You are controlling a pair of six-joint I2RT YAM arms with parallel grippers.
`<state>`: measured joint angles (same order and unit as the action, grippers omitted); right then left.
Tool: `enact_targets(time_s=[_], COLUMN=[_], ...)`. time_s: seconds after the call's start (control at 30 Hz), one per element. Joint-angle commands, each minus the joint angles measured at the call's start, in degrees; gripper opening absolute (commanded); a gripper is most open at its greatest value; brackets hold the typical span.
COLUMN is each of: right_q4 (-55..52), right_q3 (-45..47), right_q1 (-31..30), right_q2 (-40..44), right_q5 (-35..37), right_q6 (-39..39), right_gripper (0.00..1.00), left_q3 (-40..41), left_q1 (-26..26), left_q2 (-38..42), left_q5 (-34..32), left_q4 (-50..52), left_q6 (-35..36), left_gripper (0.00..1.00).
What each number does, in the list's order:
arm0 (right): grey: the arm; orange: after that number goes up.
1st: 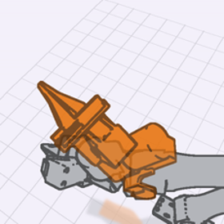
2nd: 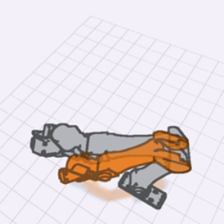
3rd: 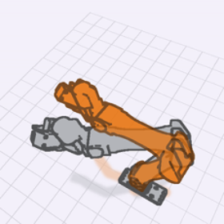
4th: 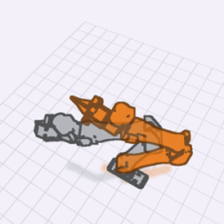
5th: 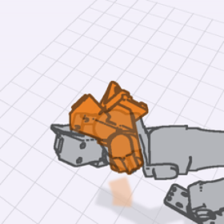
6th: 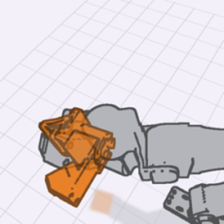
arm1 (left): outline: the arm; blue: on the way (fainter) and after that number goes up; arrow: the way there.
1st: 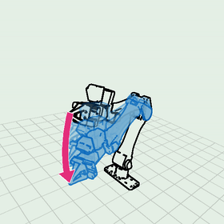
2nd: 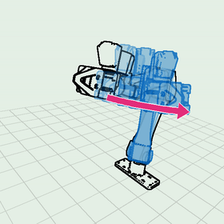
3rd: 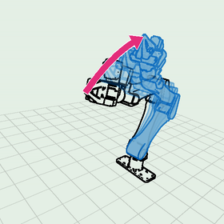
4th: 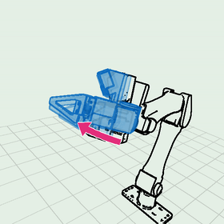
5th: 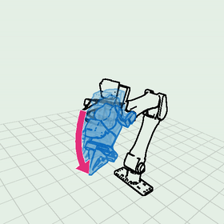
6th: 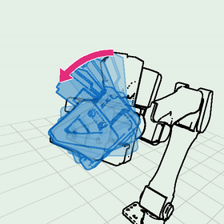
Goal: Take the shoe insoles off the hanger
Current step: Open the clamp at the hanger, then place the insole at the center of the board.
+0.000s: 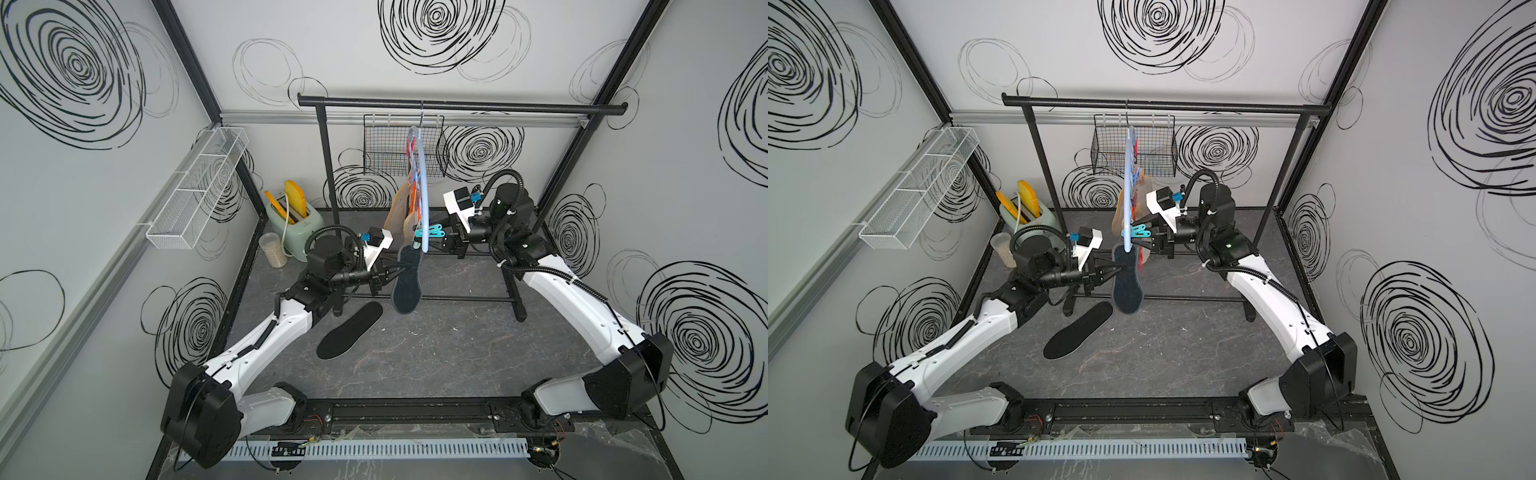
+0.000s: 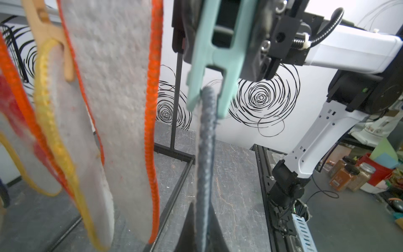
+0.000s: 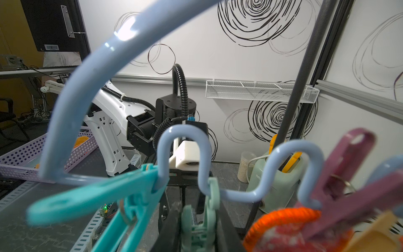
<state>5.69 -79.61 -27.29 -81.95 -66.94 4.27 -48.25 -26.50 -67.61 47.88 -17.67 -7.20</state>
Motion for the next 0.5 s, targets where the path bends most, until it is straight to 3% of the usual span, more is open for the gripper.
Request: enact_targets(time_s=[0.0, 0.17, 0.3, 0.47], right_q4=[0.91, 1.25, 1.42, 1.34], right_q3=[-1.43, -0.74, -0.38, -0.52], right_q1=[-0.22, -0.21, -0.18, -0.17], right_q2=[-0.84, -0.15, 0.07, -0.19], right_q5=[-0.75, -0.4, -0.04, 0.15], right_q6=[0.3, 0.3, 0.39, 0.13], right_gripper=[0.1, 0.1, 0.11, 0.12], left_q3=[4.79, 11.04, 15.51, 20.23], left_q1=[-0.69, -3.38, -7.24, -6.99], left_q2=[4.2, 11.26, 15.71, 12.57], left_q5=[-6.02, -15.87, -23.62, -22.51], left_q4=[-4.07, 2.48, 14.26, 20.78], left_q6=[-6.25, -11.88, -17.78, -24.07], left_gripper=[0.0, 0.0, 0.02, 0.02])
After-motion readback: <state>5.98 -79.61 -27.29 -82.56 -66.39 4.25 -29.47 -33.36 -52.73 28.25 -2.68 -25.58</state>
